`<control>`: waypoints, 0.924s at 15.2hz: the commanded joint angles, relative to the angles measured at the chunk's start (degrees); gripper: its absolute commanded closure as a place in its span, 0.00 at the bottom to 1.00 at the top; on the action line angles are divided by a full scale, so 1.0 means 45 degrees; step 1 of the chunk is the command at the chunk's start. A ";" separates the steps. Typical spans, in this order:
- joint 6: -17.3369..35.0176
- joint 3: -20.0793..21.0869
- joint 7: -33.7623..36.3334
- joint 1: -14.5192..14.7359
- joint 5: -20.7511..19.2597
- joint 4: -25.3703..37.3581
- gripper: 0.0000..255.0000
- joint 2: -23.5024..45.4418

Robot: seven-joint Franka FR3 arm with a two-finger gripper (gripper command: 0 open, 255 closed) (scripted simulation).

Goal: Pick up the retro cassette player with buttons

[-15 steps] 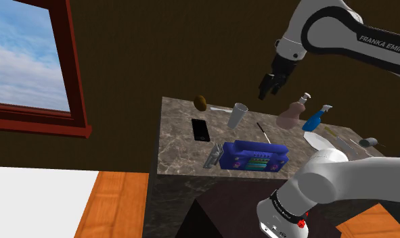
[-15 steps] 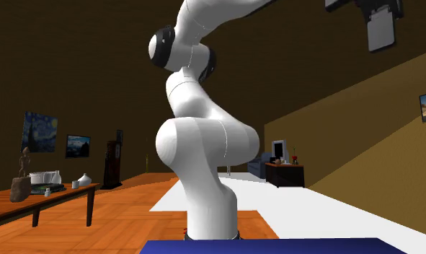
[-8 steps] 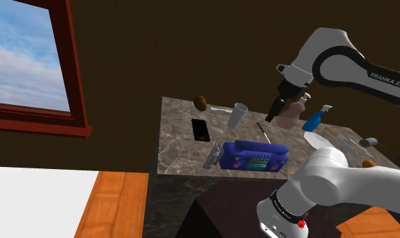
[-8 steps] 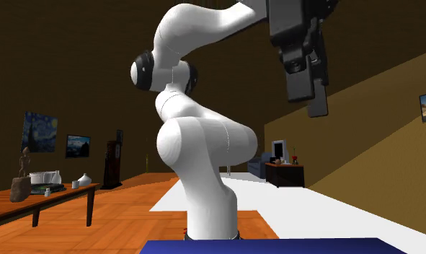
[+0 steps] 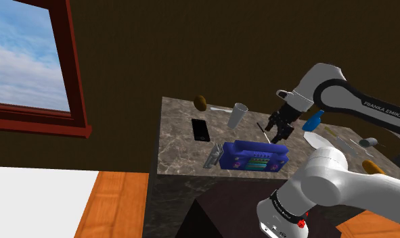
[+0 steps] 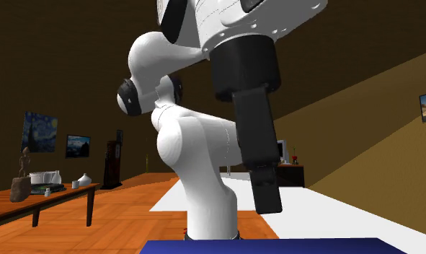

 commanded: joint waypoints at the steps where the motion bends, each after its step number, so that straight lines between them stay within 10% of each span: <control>1: 0.0090 -0.1275 -0.1806 -0.0130 -0.0762 -0.0544 0.00 -0.0319; 12: 0.1658 -0.3212 -0.3213 -0.0636 -0.2315 -0.1729 0.00 0.0357; 13: 0.1649 -0.3202 -0.3208 -0.0638 -0.2308 -0.1735 1.00 0.0343; 14: 0.1659 -0.3199 -0.3199 -0.0633 -0.2306 -0.1745 1.00 0.0345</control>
